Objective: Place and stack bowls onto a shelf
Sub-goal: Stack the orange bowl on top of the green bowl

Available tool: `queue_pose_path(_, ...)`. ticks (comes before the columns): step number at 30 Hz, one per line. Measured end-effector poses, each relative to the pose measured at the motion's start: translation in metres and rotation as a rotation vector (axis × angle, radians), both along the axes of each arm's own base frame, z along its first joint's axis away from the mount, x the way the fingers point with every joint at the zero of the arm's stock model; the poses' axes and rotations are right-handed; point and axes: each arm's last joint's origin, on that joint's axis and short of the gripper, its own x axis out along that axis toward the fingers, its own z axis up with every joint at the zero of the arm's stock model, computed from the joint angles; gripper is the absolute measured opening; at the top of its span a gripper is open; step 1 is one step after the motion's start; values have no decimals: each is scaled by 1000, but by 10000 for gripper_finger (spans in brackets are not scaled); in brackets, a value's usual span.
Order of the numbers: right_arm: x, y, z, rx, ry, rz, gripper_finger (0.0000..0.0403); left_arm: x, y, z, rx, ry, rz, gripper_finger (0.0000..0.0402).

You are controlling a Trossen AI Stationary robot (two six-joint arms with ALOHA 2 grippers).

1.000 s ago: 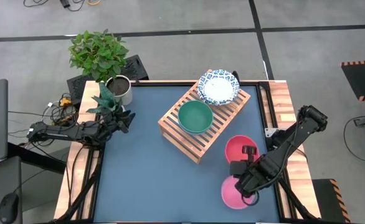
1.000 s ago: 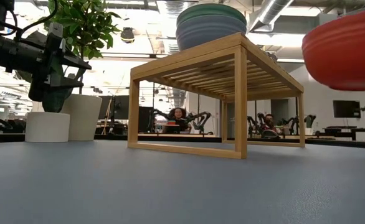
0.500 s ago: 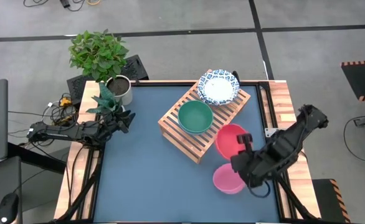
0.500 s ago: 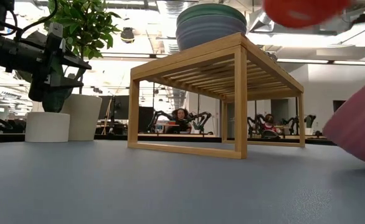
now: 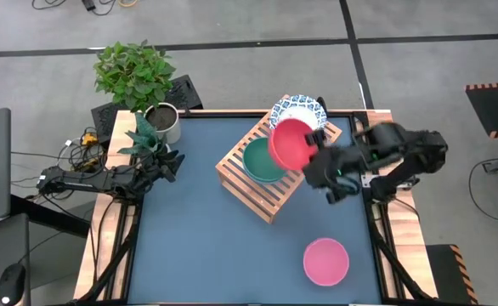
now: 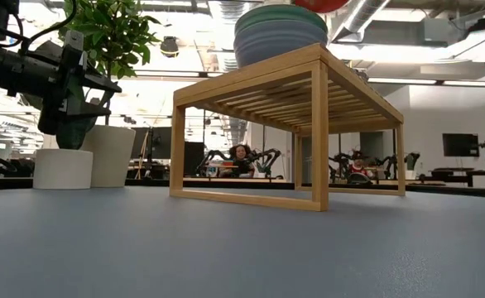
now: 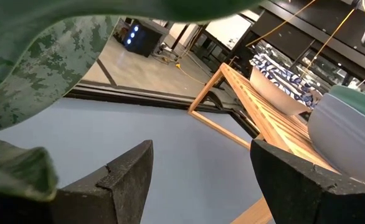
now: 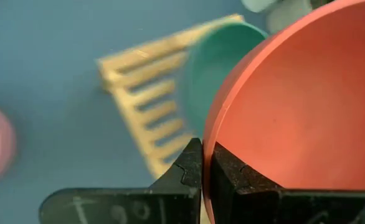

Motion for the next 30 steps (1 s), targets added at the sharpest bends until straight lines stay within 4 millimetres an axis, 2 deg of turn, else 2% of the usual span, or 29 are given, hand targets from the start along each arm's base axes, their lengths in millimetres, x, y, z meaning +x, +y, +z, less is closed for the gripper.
queue_pose_path(5, 18, -30, -4, -31, 25, 25, 30, 0, 0, 0, 0, 0, 0, 253)
queue_pose_path(8, 30, -39, -12, 10, 58, 43, 30, 0, 0, 0, 0, 0, 0, 253)
queue_pose_path(14, 56, -39, -32, 18, 143, 108, 30, 0, 0, 0, 0, 6, 0, 253)
queue_pose_path(18, 65, -38, -45, 43, 218, 134, 30, 1, 0, -1, -6, 10, 0, 253)
queue_pose_path(25, 72, -37, -53, 33, 266, 156, 30, 2, 0, -2, -13, 16, 1, 253)
queue_pose_path(30, 70, -36, -51, 51, 259, 184, 32, 3, 0, -3, -14, 25, 1, 253)
